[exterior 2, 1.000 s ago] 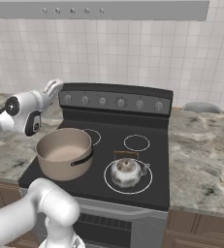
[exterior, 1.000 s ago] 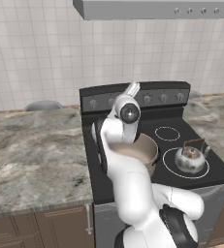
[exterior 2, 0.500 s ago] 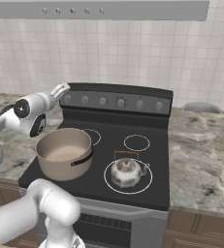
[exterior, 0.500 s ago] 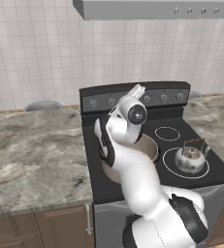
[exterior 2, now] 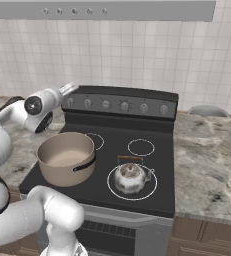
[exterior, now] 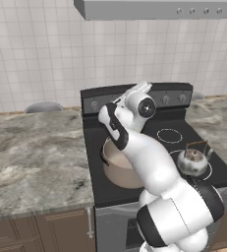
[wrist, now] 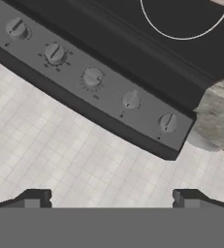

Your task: Pick the kettle from the cabinet and place it on a stove burner. Then pick the pot from the counter and place it on another stove burner. Finally, turn both burners on.

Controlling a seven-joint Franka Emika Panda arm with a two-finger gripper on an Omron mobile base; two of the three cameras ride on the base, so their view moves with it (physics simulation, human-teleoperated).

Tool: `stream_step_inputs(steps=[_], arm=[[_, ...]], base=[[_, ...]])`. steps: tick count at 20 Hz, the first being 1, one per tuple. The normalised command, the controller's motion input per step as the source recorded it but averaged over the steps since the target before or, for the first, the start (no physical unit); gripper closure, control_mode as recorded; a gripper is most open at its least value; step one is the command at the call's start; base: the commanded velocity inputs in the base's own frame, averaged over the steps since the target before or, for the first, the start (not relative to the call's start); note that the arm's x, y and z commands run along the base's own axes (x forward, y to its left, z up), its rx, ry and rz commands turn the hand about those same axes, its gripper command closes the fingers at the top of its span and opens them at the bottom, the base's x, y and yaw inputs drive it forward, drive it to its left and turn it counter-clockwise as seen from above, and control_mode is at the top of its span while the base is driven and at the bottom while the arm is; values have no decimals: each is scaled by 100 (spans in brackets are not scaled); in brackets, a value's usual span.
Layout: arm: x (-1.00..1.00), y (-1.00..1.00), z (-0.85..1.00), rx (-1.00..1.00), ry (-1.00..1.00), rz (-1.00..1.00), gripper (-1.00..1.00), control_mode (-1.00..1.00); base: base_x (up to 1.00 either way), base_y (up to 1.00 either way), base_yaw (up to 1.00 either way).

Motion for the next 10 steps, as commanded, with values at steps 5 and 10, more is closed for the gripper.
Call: stream_step_inputs(steps=[5, 10], arm=[[23, 41, 40, 18, 8, -6, -100, -100], [16, 23, 13, 18, 13, -2, -100, -100]], base=[[0, 0, 0], [0, 0, 0]])
